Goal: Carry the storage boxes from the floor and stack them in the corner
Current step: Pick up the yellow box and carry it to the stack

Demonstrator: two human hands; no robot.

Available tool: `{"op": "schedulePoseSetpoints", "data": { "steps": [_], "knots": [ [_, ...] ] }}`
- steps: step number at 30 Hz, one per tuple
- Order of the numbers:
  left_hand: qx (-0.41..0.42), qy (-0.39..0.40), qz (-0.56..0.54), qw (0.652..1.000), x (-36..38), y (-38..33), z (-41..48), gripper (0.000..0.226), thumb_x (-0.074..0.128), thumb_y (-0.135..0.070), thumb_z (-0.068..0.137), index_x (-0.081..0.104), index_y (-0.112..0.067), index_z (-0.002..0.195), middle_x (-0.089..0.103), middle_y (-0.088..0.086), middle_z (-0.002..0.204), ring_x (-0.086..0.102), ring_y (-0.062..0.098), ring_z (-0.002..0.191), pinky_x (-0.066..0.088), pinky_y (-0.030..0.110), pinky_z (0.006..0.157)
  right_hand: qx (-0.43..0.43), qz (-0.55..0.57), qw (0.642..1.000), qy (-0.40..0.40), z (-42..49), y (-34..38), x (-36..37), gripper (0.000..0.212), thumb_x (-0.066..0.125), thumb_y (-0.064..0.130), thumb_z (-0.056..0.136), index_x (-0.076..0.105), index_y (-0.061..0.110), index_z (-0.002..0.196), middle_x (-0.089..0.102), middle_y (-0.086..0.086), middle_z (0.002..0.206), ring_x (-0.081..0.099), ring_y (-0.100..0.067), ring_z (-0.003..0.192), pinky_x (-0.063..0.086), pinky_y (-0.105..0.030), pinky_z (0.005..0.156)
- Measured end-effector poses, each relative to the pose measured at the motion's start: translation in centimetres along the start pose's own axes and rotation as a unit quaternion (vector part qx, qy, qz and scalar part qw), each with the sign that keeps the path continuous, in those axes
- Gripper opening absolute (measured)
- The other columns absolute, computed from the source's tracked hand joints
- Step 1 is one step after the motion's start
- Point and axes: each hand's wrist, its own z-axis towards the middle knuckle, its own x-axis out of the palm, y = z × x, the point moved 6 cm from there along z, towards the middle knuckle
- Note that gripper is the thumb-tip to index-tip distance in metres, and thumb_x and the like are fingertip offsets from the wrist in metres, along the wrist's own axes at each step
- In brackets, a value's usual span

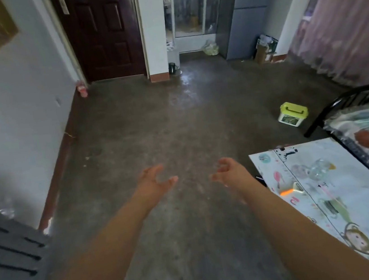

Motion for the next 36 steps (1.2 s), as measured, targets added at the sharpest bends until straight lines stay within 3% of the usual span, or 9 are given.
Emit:
{"op": "schedulePoseSetpoints", "data": {
  "steps": [6,10,13,15,18,24,28,32,36],
  "knots": [
    [0.025,0.067,0.035,0.997,6.4,-6.8,14.9,0.069,0.071,-0.046,0.079,0.046,-0.02,0.138,0.028,0.006,0.153,0.033,0.02,0.139,0.025,0.026,0.112,0.016,0.018,0.998,-0.064,13.2,1.9,-6.8,0.064,0.076,0.016,0.076,0.047,0.013,0.134,0.059,-0.012,0.121,0.058,-0.019,0.094,0.042,-0.023,0.064],
    [0.024,0.053,0.0,0.998,9.2,-11.8,23.5,0.067,0.076,-0.039,0.077,0.051,-0.015,0.134,0.033,0.009,0.148,0.04,0.022,0.135,0.03,0.032,0.114,0.009,0.017,0.997,-0.07,21.9,4.2,-11.0,0.069,0.078,0.015,0.075,0.045,0.011,0.136,0.057,-0.008,0.11,0.057,-0.019,0.089,0.043,-0.024,0.065],
    [0.025,0.063,0.032,0.997,11.5,-16.3,30.9,0.066,0.07,-0.042,0.081,0.046,-0.018,0.138,0.025,0.008,0.152,0.03,0.018,0.139,0.021,0.02,0.11,0.013,0.005,0.997,-0.071,29.6,6.7,-15.4,0.069,0.078,0.016,0.075,0.045,0.01,0.136,0.055,-0.008,0.109,0.057,-0.02,0.094,0.048,-0.031,0.08],
    [0.029,0.067,0.037,0.997,12.1,-18.3,33.9,0.067,0.069,-0.044,0.081,0.046,-0.018,0.138,0.025,0.008,0.152,0.031,0.02,0.139,0.023,0.023,0.111,0.008,-0.005,0.997,-0.073,32.8,8.3,-17.4,0.068,0.078,0.017,0.075,0.046,0.009,0.135,0.057,-0.01,0.113,0.057,-0.021,0.097,0.048,-0.034,0.088],
    [0.029,0.069,0.025,0.997,13.2,-21.4,39.2,0.068,0.072,-0.043,0.079,0.049,-0.015,0.137,0.03,0.009,0.149,0.036,0.022,0.136,0.029,0.029,0.113,0.013,0.002,0.997,-0.074,38.7,10.1,-20.0,0.067,0.078,0.018,0.076,0.047,0.01,0.134,0.058,-0.013,0.117,0.057,-0.02,0.095,0.046,-0.03,0.082],
    [0.029,0.066,0.038,0.997,15.3,-25.3,52.1,0.064,0.07,-0.044,0.08,0.052,-0.014,0.134,0.037,0.008,0.144,0.041,0.021,0.132,0.028,0.024,0.109,0.023,0.013,0.996,-0.08,50.3,12.2,-23.2,0.064,0.078,0.019,0.075,0.047,0.011,0.131,0.057,-0.008,0.111,0.058,-0.015,0.086,0.044,-0.024,0.066],
    [0.032,0.107,0.015,0.994,17.0,-28.6,62.3,0.064,0.072,-0.04,0.08,0.052,-0.013,0.134,0.035,0.008,0.144,0.043,0.021,0.131,0.03,0.026,0.11,0.036,0.025,0.991,-0.128,59.3,14.5,-26.0,0.066,0.078,0.017,0.075,0.048,0.009,0.132,0.057,-0.009,0.109,0.059,-0.019,0.092,0.044,-0.026,0.076],
    [0.05,0.139,0.039,0.988,17.6,-35.1,73.6,0.066,0.073,-0.04,0.079,0.051,-0.014,0.135,0.036,0.011,0.147,0.043,0.023,0.133,0.03,0.028,0.112,0.061,0.045,0.981,-0.176,67.4,18.2,-29.6,0.063,0.078,0.019,0.076,0.048,0.011,0.131,0.059,-0.007,0.109,0.059,-0.017,0.088,0.044,-0.026,0.071],
    [0.093,0.179,0.058,0.978,20.5,-42.3,81.0,0.066,0.072,-0.041,0.079,0.05,-0.014,0.136,0.035,0.011,0.148,0.041,0.023,0.134,0.028,0.027,0.112,0.077,0.07,0.973,-0.206,72.4,20.2,-33.4,0.066,0.078,0.019,0.075,0.047,0.011,0.133,0.058,-0.009,0.113,0.059,-0.019,0.095,0.043,-0.028,0.078]
  ]
}}
